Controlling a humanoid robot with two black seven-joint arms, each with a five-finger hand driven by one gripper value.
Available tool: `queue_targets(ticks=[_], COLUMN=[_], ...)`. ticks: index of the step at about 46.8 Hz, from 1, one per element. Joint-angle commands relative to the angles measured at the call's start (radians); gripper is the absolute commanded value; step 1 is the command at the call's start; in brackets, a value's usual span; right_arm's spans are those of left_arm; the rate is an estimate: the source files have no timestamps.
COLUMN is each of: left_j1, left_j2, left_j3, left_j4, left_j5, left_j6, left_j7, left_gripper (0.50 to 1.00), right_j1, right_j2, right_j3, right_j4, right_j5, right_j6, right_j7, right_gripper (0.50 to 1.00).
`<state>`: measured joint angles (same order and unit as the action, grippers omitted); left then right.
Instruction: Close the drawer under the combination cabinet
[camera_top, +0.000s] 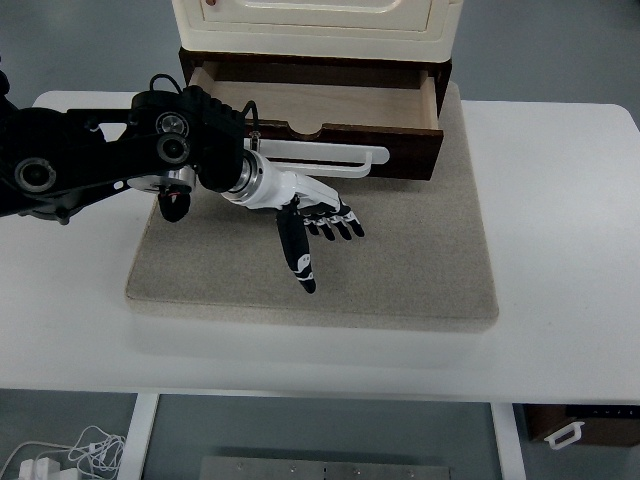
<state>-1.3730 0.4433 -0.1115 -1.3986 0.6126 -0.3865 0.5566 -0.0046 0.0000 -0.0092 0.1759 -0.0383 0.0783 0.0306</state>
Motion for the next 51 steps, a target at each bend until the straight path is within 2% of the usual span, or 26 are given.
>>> queue_targets(ticks=[1,51], left_j1=[-0.015,-0.078], left_j2=[0.000,-0.133], left_j3=[0.000,0.000], left_j4=[0.012,0.289], left_j5=[0.001,-0.001], left_j6=[0.001,0.001], left_j7=[0.000,-0.001], left_gripper=[1.000,1.000], right_j1=[0.000,0.000], right_j2=[0.000,0.000], right_j3=[0.000,0.000], right_j4=[0.001,-0.001], right_j5=[0.000,0.000], right_j6=[0.000,0.000], right_j7=[0.000,0.000], right_gripper=[0.952,0.952])
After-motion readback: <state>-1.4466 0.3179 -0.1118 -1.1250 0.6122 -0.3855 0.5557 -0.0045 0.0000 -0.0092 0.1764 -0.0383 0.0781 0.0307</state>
